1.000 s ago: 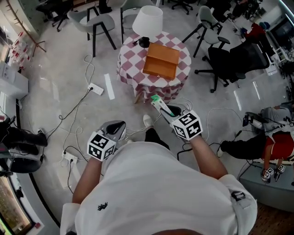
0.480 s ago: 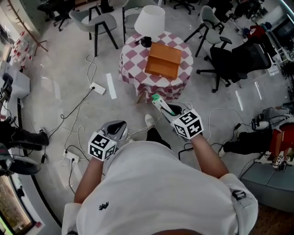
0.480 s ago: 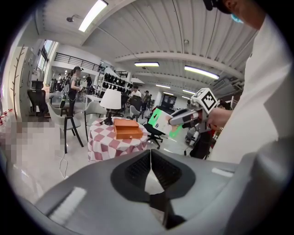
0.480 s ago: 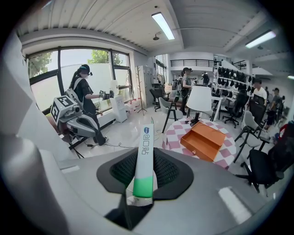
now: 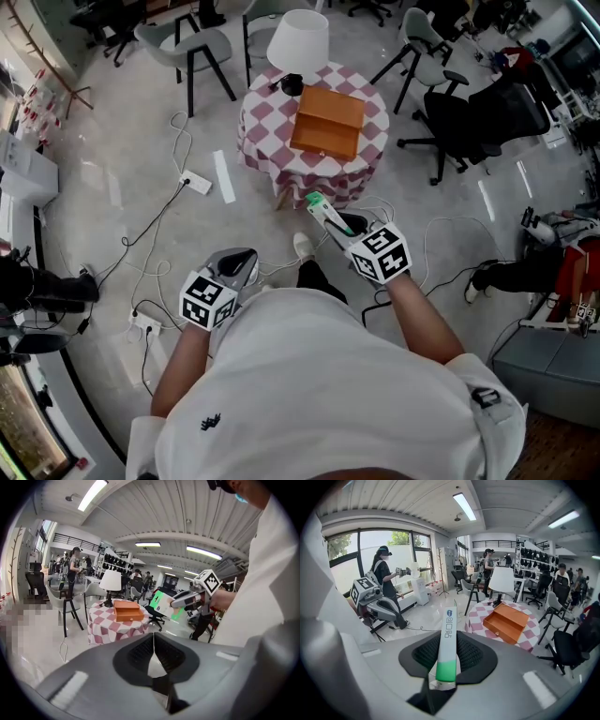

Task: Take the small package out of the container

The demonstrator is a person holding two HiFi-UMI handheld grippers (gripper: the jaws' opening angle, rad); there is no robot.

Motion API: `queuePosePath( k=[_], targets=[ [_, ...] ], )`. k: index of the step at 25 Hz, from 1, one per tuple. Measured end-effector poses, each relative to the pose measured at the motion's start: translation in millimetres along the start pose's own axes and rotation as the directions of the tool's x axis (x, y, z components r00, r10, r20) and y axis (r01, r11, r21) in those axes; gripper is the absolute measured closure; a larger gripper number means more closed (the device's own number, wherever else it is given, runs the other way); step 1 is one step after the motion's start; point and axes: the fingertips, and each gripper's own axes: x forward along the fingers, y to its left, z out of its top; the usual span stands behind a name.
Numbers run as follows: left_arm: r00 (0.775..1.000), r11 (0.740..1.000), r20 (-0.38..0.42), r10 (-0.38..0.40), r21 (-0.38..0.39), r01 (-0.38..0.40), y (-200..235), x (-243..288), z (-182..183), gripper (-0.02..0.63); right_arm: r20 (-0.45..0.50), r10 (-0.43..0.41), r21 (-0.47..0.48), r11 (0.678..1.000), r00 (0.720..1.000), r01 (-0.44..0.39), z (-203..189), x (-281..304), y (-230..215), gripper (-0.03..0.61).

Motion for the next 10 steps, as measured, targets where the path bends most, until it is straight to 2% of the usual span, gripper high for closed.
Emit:
queuePosePath(
  k=[10],
  targets=[
    [1.0, 1.0, -0.011, 0.006, -0.006, -0.006, -0.9, -0.6, -3.1, 0.554, -0.005, 0.017, 0.0, 1.0, 1.0, -0.017, -2.0, 3.3, 1.1, 0.488]
  ],
)
